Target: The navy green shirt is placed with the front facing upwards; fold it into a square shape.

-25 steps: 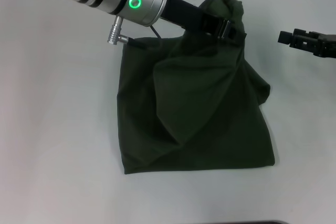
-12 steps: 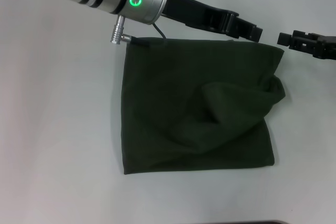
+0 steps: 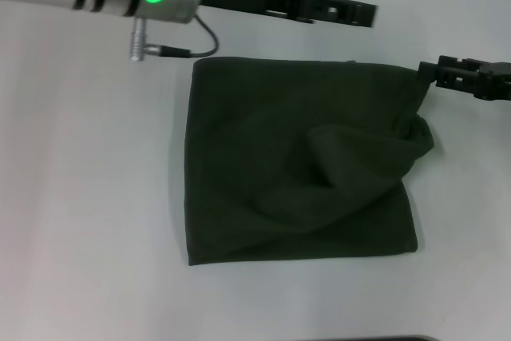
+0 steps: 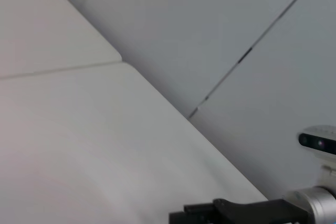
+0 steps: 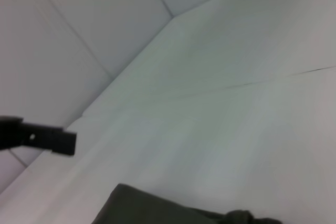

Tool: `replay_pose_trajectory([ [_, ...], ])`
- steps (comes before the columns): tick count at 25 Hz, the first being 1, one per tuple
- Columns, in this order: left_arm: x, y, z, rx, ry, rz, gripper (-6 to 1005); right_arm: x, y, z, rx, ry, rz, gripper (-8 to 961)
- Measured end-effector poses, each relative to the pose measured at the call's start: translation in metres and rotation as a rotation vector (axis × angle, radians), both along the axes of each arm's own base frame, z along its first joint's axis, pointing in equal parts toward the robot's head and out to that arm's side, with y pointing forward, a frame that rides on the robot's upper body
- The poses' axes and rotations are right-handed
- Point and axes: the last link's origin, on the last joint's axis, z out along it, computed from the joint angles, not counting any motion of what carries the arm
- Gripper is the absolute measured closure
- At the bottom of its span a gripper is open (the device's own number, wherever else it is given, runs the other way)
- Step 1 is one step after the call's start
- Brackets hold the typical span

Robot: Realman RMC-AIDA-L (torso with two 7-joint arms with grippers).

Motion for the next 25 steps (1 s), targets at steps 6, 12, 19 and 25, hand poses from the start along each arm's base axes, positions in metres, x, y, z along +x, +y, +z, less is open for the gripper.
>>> replay_pose_trajectory([
  [6, -0.034, 0.003, 0.020, 0.117, -0.057, 0.020, 92, -0.004, 0.006, 0.005, -0.011, -0.004, -0.003, 206],
  [12, -0.062, -0.010, 0.034, 0.173, -0.117, -0.007, 96, -0.006, 0.023, 0.021, -0.020, -0.007, -0.103, 207],
  [19, -0.084, -0.022, 0.039, 0.226, -0.127, -0.048, 95, -0.027, 0.047, 0.011, -0.104, -0.041, -0.123, 207],
  [25, -0.093, -0.025, 0.043, 0.254, -0.120, -0.057, 96, -0.047, 0.049, -0.013, -0.178, -0.058, -0.051, 207],
])
